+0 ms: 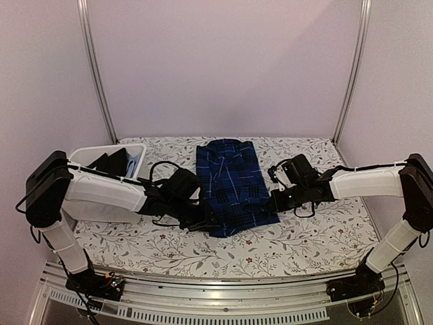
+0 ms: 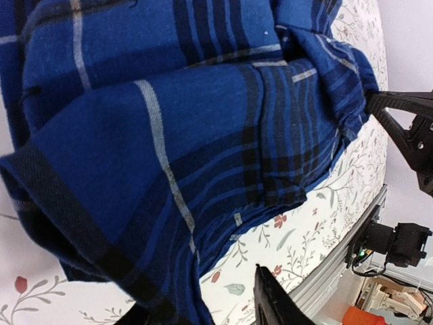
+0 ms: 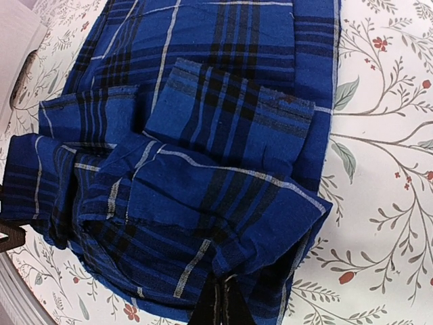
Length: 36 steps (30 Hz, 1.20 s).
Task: Fold and stack the long sleeve shirts
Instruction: Fold the rectangle-folded shirt at the center of the board.
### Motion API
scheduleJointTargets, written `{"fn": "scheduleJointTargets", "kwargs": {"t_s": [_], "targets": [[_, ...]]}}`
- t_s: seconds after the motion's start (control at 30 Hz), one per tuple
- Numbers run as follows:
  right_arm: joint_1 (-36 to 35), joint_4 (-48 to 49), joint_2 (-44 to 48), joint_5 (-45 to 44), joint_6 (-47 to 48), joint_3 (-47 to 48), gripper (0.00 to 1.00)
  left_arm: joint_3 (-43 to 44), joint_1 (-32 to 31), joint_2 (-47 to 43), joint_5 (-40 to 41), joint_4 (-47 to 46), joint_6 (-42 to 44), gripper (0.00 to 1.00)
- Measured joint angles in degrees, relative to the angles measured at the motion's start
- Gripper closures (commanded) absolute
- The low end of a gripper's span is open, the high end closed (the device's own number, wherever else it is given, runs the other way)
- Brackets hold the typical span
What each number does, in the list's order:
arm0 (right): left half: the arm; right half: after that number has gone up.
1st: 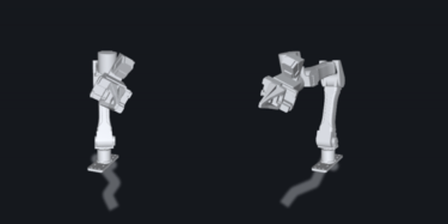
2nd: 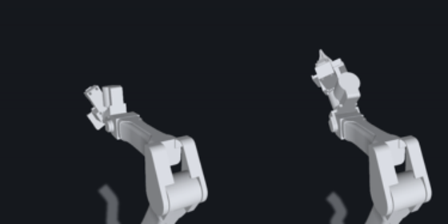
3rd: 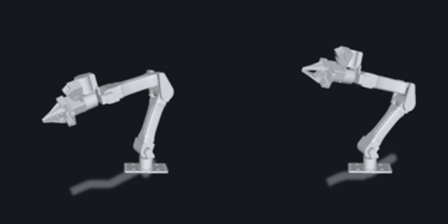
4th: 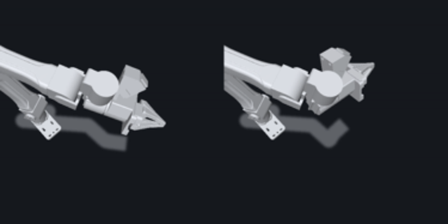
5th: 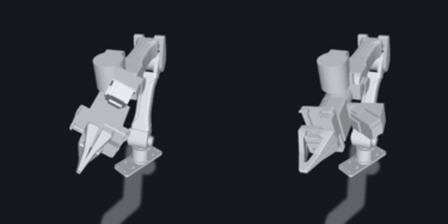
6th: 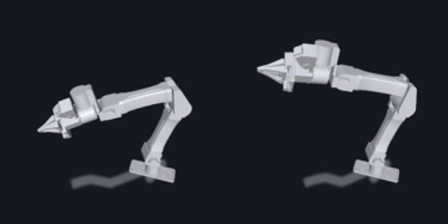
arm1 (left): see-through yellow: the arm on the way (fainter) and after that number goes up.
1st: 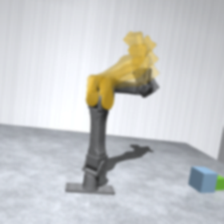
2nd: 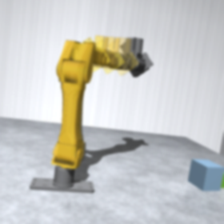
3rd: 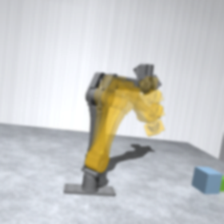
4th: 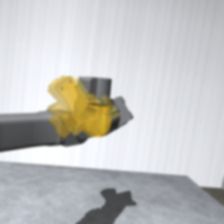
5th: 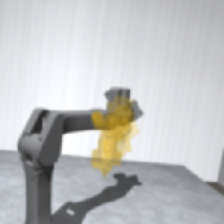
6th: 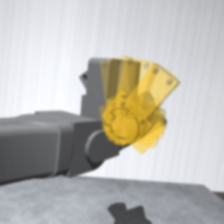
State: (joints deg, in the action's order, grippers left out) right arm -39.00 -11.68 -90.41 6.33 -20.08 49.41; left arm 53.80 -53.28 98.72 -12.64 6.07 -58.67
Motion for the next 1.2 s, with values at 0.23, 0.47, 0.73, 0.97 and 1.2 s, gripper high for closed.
{"fn": "scheduleJointTargets", "kwargs": {"t_s": [0.23,0.47,0.73,0.97,1.2], "targets": [[0.0,-0.1,0.0,0.1,0.0,0.0,1.0,-1.0,-0.5,0.3,1.6,0.3,-0.3,0.62],[0.0,-0.2,0.0,0.2,-0.2,0.3,1.0,0.2,-1.0,2.3,1.7,0.3,0.1,0.89],[0.0,-1.3,0.0,0.2,-1.2,3.0,1.0,1.5,-0.7,1.6,1.4,-0.1,-0.1,0.99],[0.0,-2.3,-3.0,-0.7,-2.4,9.6,1.0,1.5,3.2,-2.4,0.3,-2.8,-1.2,0.99],[1.8,-3.0,-10.0,-1.6,-4.0,16.3,1.0,2.3,9.5,-1.1,-0.7,-6.4,-1.6,0.98]]}}
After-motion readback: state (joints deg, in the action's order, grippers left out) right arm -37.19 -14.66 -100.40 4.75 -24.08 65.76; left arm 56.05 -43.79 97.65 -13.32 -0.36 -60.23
